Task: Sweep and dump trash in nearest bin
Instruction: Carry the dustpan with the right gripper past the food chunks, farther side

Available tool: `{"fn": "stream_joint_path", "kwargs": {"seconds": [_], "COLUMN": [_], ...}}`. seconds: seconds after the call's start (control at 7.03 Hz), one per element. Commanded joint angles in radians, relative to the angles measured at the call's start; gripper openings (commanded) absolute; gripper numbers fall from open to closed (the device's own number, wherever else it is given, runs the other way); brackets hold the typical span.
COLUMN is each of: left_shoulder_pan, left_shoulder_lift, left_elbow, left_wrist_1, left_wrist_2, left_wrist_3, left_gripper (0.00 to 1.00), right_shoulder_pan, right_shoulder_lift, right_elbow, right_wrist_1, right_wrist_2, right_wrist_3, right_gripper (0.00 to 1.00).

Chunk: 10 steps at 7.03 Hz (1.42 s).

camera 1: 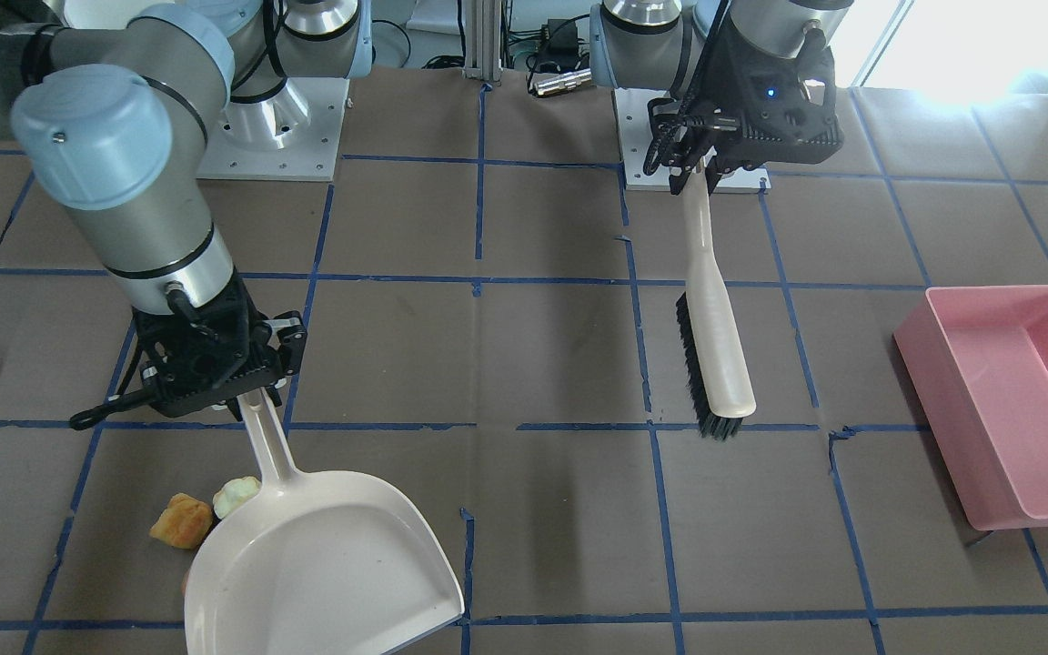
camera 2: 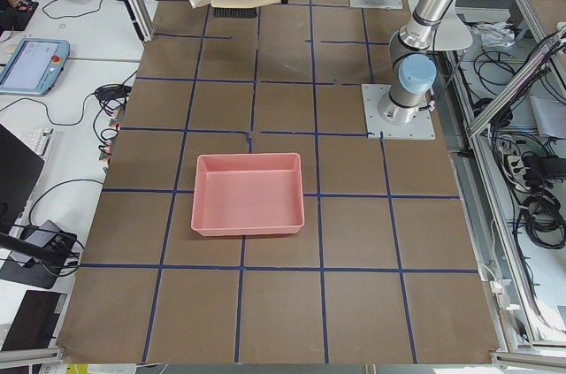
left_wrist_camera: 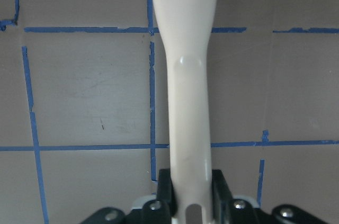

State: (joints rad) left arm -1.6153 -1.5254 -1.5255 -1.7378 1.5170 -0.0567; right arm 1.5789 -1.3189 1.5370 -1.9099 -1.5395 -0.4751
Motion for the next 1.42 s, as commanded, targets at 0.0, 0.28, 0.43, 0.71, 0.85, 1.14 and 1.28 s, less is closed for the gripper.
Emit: {"fn": "stream_joint_path", "kwargs": {"seconds": [0.0,0.28,0.43,0.71,0.85,1.14,1.28], "left_shoulder_pan": [0.000,0.000,0.000,-0.001,-0.002,0.000,0.000], "left_shoulder_lift": [0.002,0.002,0.002,0.002,0.002,0.002,0.002], "left_elbow": [-0.002,-0.004,-0.004,-0.005,-0.005,-0.004,-0.005], "left_wrist_1": [0.000,0.000,0.000,0.000,0.000,-0.009,-0.009], "left_wrist_2": [0.000,0.000,0.000,0.000,0.000,0.000,0.002], "left_wrist_3": [0.000,0.000,0.000,0.000,0.000,0.009,0.018], "left_gripper": [0.00,0.01,0.01,0.01,0.01,0.01,0.01], "right_shoulder_pan": [-0.150,-0.305,-0.368,-0.457,-0.515,-0.594,-0.596], "right_shoulder_lift": [-0.008,0.003,0.004,0.012,0.030,0.117,0.166], "right_elbow": [-0.052,-0.055,-0.054,-0.054,-0.054,-0.118,-0.161], "right_wrist_1": [0.132,0.141,0.137,0.120,0.120,0.109,0.109], "right_wrist_2": [-0.002,-0.014,-0.031,-0.079,-0.085,-0.083,-0.085], "right_wrist_3": [-0.269,-0.550,-0.698,-0.972,-1.067,-1.312,-1.397], "right_gripper": [0.00,0.00,0.00,0.00,0.00,0.00,0.00]}}
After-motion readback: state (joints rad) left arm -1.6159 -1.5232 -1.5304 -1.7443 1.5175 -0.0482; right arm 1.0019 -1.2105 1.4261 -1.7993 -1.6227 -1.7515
